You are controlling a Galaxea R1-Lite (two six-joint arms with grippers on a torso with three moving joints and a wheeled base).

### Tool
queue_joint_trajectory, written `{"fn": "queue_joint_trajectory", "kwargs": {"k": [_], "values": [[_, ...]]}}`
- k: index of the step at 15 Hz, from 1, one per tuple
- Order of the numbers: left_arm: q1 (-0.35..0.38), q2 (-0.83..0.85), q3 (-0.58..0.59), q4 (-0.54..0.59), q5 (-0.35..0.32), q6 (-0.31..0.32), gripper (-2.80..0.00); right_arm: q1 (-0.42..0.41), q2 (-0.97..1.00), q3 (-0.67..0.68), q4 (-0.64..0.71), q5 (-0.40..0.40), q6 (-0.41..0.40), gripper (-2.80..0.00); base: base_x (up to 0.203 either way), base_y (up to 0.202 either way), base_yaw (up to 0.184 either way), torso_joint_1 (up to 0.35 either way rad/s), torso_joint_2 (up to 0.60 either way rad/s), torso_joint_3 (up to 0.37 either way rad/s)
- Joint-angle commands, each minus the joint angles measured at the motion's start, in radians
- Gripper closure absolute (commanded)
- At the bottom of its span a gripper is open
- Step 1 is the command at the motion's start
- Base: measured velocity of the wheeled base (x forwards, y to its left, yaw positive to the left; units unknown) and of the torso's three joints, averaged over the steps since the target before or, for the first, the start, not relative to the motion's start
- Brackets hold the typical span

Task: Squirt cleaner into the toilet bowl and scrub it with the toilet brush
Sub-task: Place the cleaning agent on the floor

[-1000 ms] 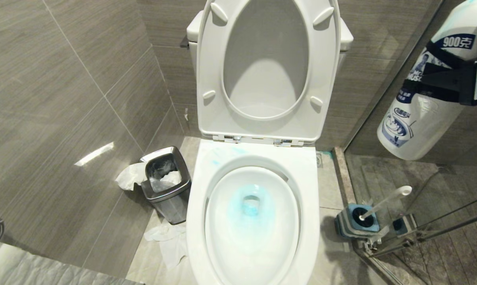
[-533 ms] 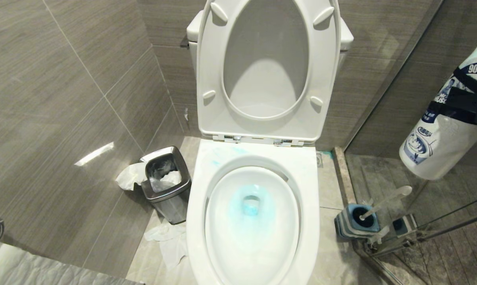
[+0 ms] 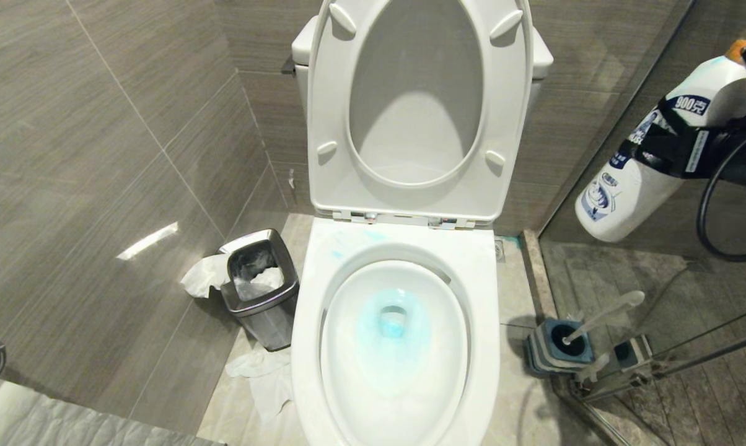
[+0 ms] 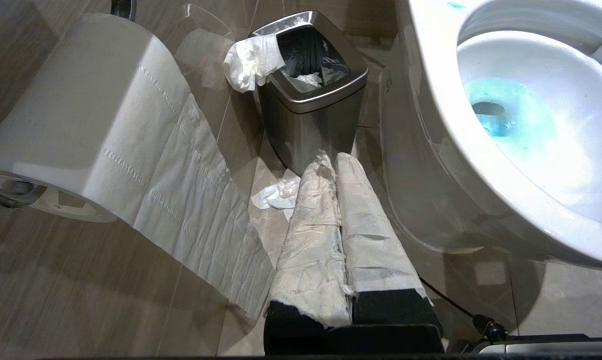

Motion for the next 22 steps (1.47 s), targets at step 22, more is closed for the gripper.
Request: {"fn": "queue_joint_trajectory", "kwargs": {"k": [22], "values": [[0.000,0.002,0.000,0.002,0.000,0.008,0.00,-0.038,0.265,0.255,-0.463,0.022,-0.132,0.00,0.000,0.000,0.000,0.000,0.00,-0.002]]}}
